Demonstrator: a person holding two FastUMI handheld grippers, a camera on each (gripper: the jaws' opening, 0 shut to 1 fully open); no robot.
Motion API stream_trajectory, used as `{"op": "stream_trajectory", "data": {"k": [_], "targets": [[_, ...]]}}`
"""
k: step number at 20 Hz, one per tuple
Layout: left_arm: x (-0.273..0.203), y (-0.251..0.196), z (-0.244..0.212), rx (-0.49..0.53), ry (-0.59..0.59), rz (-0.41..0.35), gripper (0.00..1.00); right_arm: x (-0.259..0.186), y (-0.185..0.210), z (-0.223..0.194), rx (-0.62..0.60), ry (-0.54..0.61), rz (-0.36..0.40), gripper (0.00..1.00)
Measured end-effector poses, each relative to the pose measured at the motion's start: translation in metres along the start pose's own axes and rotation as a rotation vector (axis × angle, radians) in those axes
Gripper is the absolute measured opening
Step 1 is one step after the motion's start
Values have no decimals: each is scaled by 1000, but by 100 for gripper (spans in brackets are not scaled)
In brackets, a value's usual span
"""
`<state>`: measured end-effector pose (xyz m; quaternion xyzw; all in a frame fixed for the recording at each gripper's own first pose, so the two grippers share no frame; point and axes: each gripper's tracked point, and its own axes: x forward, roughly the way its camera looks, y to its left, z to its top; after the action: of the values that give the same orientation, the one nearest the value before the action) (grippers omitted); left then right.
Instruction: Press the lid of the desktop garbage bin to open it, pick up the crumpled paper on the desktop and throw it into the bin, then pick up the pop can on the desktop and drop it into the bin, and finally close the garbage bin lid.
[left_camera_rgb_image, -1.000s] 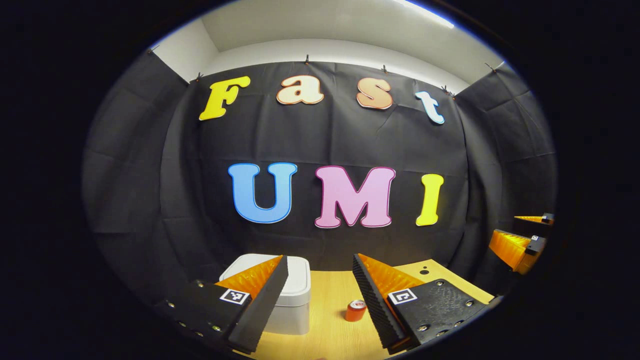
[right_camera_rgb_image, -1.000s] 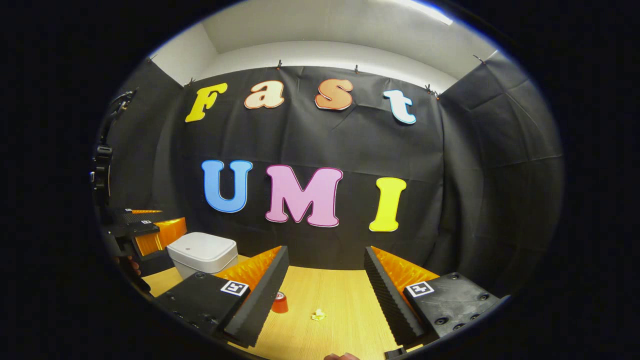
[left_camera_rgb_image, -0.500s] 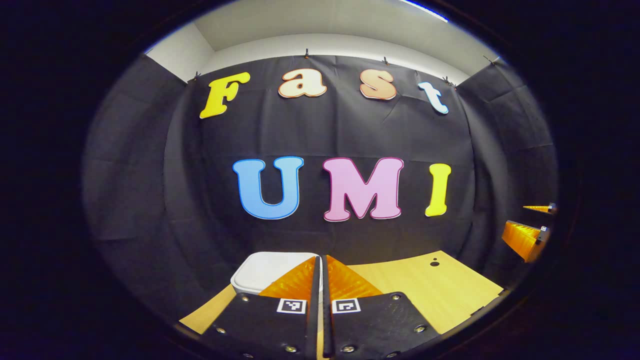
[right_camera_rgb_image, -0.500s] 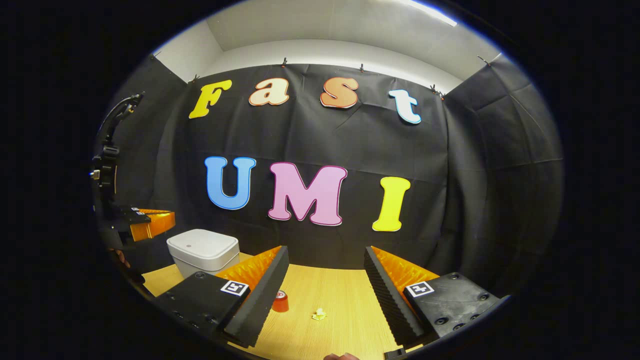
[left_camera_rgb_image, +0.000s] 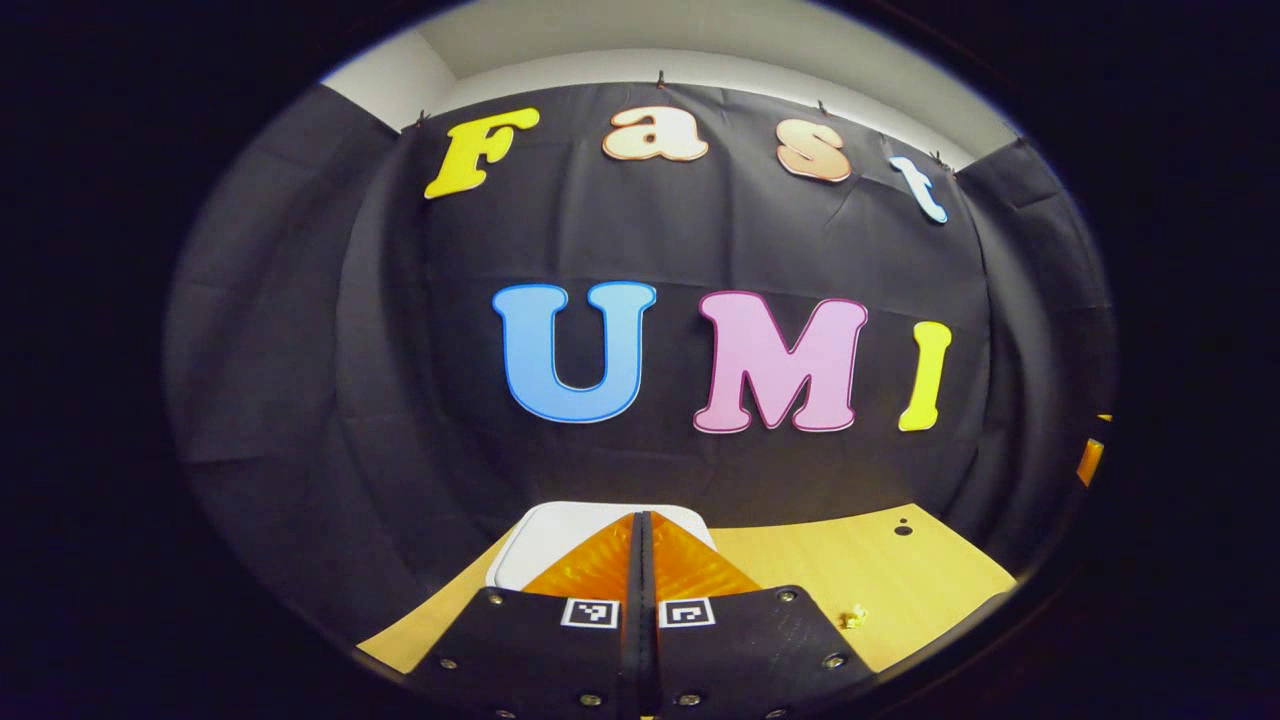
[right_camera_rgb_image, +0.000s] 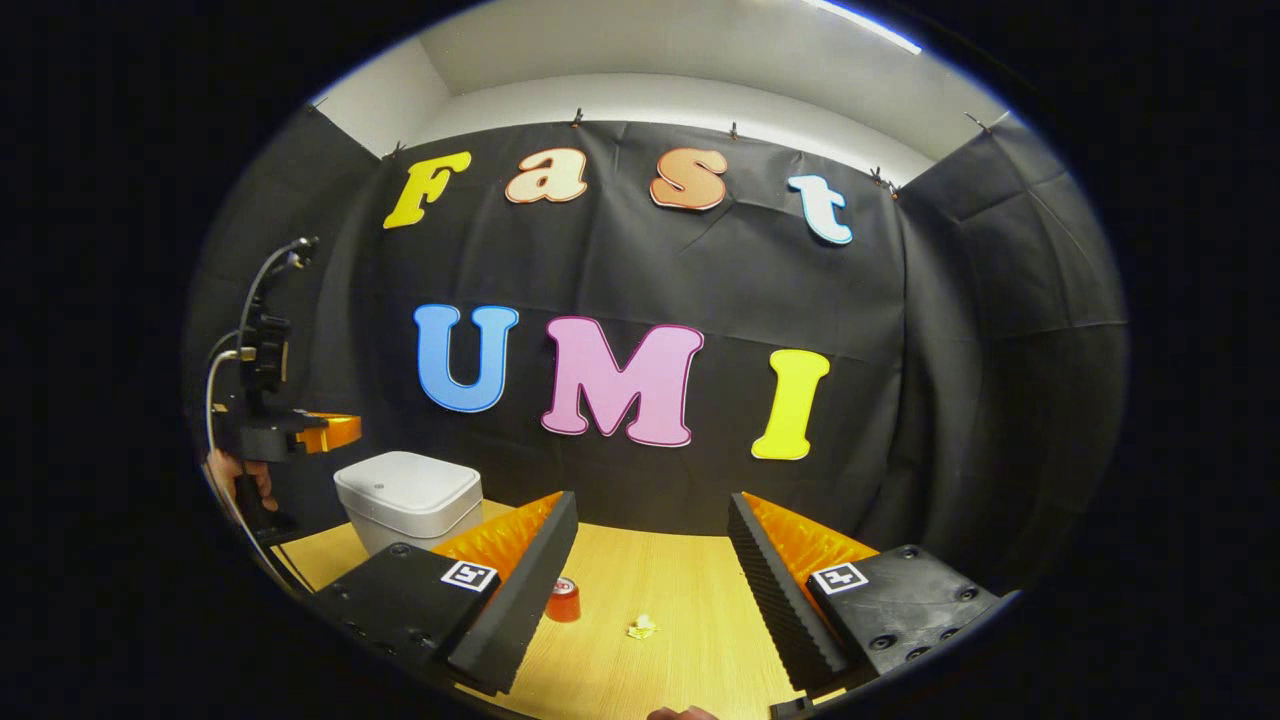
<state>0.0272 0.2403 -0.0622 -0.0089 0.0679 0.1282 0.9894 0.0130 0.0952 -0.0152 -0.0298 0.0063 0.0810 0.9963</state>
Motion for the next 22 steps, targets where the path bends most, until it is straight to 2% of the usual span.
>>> {"op": "stream_trajectory", "data": {"k": [3, 4, 5, 7, 8, 9, 10, 11, 16, 19, 20, 22], "targets": [[33, 17, -28, 11, 85, 1, 1, 1, -2, 1, -7, -4, -4, 98], [38, 19, -41, -14, 133, 3, 1, 2, -5, 3, -11, -6, -8, 87], [44, 21, -51, -45, 187, 4, 1, 2, -9, 3, -18, -8, -15, 98], [47, 18, -67, -73, 280, -15, 1, 2, -17, 3, -20, -8, -33, 98], [45, 19, -76, -54, 319, -21, 1, 2, -20, 3, -12, -6, -39, 98], [45, 21, -79, -26, 344, -21, 1, 4, -21, 1, -2, -3, -46, 87], [46, 21, -84, -6, 368, -19, 1, 4, -23, -1, 5, 3, -50, 98], [45, 21, -90, -3, 397, -19, 0, 6, -24, -4, 9, 10, -52, 98], [48, 20, -93, 23, 419, -29, 1, 12, -24, -10, 19, 23, -51, 98], [49, 20, -95, -21, 442, -26, 1, 15, -20, -11, 23, 21, -46, 98], [46, 19, -97, -23, 447, -32, 1, 15, -18, -11, 26, 22, -42, 88], [46, 19, -96, -7, 444, -42, 1, 15, -17, -12, 23, 23, -38, 87]]}}
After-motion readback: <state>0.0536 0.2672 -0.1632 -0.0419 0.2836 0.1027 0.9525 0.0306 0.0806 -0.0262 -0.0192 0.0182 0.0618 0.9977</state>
